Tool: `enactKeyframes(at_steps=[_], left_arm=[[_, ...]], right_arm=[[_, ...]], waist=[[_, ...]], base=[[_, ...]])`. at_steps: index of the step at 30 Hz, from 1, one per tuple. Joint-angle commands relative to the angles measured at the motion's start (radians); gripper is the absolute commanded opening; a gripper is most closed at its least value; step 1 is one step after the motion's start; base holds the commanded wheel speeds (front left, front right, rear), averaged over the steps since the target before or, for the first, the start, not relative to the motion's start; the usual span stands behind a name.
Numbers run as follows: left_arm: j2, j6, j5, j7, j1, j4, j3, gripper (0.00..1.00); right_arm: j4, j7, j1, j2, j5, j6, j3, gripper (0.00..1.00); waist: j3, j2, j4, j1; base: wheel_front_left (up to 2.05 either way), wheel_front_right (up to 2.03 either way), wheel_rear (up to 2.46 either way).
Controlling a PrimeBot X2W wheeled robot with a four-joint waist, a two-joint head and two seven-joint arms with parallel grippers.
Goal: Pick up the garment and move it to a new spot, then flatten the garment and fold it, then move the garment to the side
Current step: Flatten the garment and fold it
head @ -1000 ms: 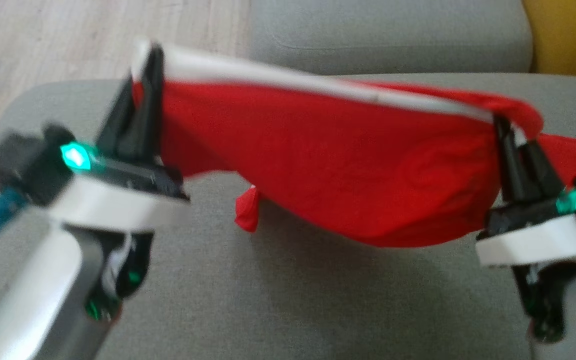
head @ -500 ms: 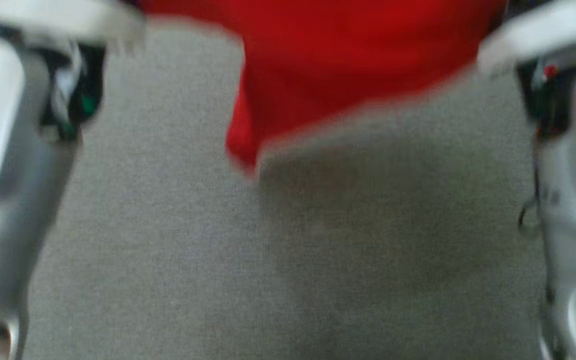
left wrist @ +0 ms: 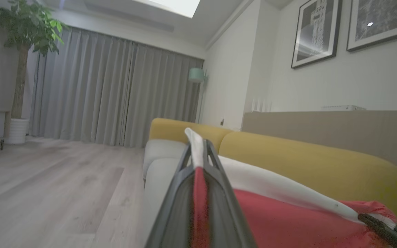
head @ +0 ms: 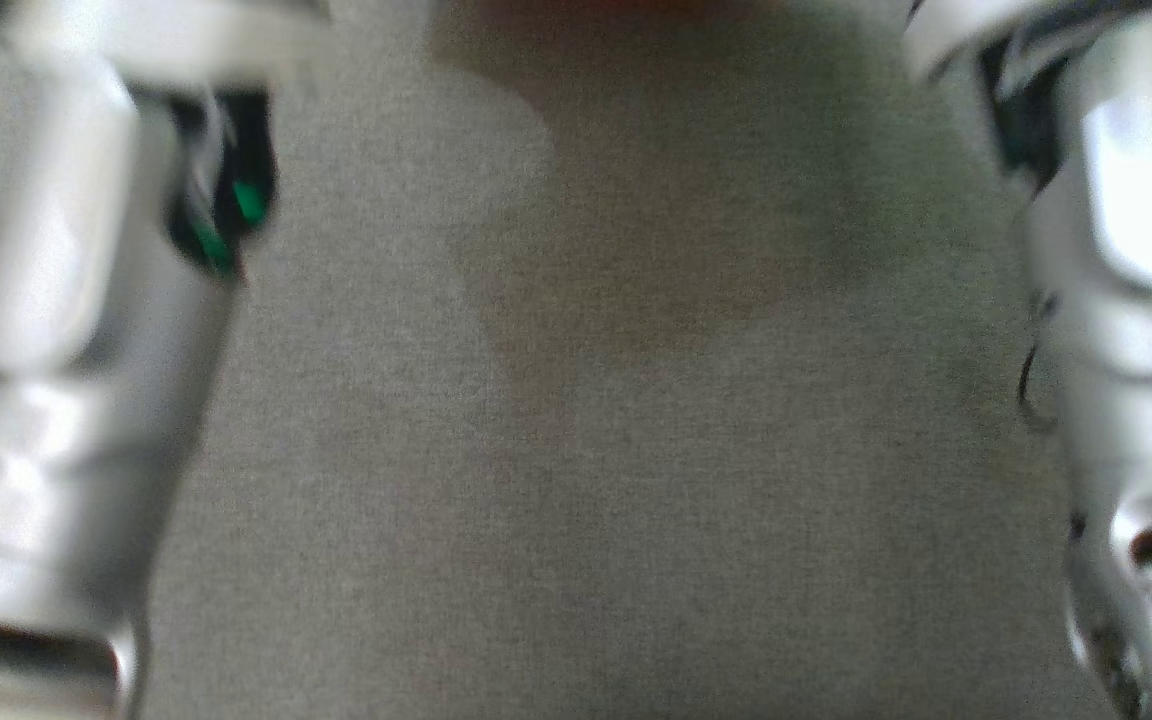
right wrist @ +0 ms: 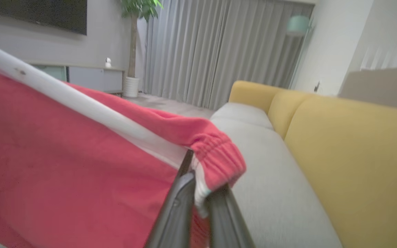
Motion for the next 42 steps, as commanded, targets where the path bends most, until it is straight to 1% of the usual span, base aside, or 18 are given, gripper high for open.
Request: enactKeyframes(at_steps=[1,4,6,8,11,15,18,21,25,27,28,29,32,35,38,42], left_arm=[[0.029,-0.01,-0.01,-0.021,0.044,-0.022,0.029,0.0],[0.014,-0.024,-0.024,-0.048,0.16,-0.04,0.033,0.0],[0.005,-0.03,-0.03,-0.058,0.235,-0.065,0.047,0.0],[0.001,-0.033,-0.026,-0.062,0.311,-0.098,0.063,0.0],[-0.021,-0.031,-0.015,-0.064,0.427,-0.184,0.124,0.0],[-0.054,-0.039,0.021,-0.064,0.598,-0.299,0.19,0.0],[-0.069,-0.048,0.055,-0.064,0.714,-0.368,0.206,0.0],[-0.077,-0.051,0.082,-0.065,0.815,-0.435,0.196,0.0],[-0.067,-0.036,0.105,-0.051,0.94,-0.544,0.163,0.0],[-0.056,-0.024,0.11,-0.027,0.996,-0.6,0.148,0.0],[-0.056,-0.024,0.11,-0.027,0.996,-0.6,0.148,0.0],[-0.049,-0.015,0.103,0.007,1.04,-0.641,0.133,0.0],[-0.039,-0.014,0.102,0.037,1.061,-0.655,0.116,0.0],[-0.048,-0.019,0.084,0.038,1.038,-0.616,0.118,0.0],[-0.043,-0.04,0.083,0.038,0.973,-0.529,0.121,0.0],[-0.032,-0.075,0.099,0.035,0.834,-0.384,0.122,0.0]], right_arm=[[0.006,-0.028,0.046,0.03,0.001,0.007,0.027,0.0],[0.05,-0.075,0.125,0.034,0.023,0.007,0.041,0.0],[0.057,-0.099,0.177,0.036,0.029,0.007,0.03,0.0],[0.044,-0.119,0.229,0.038,0.024,0.007,0.021,0.0],[-0.006,-0.14,0.313,0.042,0.045,0.007,0.029,0.0],[-0.114,-0.15,0.441,0.044,0.064,0.007,0.025,0.0],[-0.207,-0.152,0.551,0.045,0.073,0.007,0.019,0.0],[-0.296,-0.15,0.673,0.045,0.073,0.007,0.013,0.0],[-0.438,-0.104,0.846,0.045,0.081,0.007,-0.016,0.0],[-0.519,-0.068,0.93,0.042,0.085,0.007,-0.033,0.0],[-0.519,-0.068,0.93,0.042,0.085,0.007,-0.033,0.0],[-0.59,-0.031,1.0,0.037,0.086,0.007,-0.048,0.0],[-0.642,0.014,1.06,0.037,0.098,0.007,-0.057,0.0],[-0.644,0.037,1.065,0.039,0.107,0.007,-0.061,0.0],[-0.609,0.058,1.039,0.042,0.117,0.007,-0.072,0.0],[-0.565,0.068,0.97,0.045,0.109,0.007,-0.075,0.0]], waist=[[0.026,0.0,0.006,-0.0002],[0.039,0.0,0.005,-0.0002],[0.038,0.0,0.002,-0.0002],[0.028,0.0,-0.004,-0.0002],[0.005,0.0,-0.01,-0.0002],[-0.045,0.0,-0.019,-0.0002],[-0.096,0.0,-0.017,-0.0002],[-0.154,0.0,-0.009,-0.0002],[-0.211,0.0,0.0,-0.0002],[-0.222,0.0,0.0,-0.0002],[-0.222,0.0,0.0,-0.0002],[-0.218,0.0,-0.001,-0.0002],[-0.196,0.0,-0.01,-0.0002],[-0.165,0.0,-0.02,-0.0002],[-0.122,0.0,-0.026,-0.0002],[-0.055,0.0,-0.032,-0.0002]], base=[[0.0,0.0,0.0],[0.0,0.0,0.0],[0.0,0.0,0.0],[0.0,0.0,0.0],[0.0,0.0,0.0],[0.0,0.0,0.0],[0.0,0.0,0.0],[0.0,0.0,0.0],[0.0,0.0,0.0],[0.0,0.0,0.0],[0.0,0.0,0.0],[0.0,0.0,0.0],[0.0,0.0,0.0],[0.0,0.0,0.0],[0.0,0.0,0.0],[0.0,0.0,0.0]])
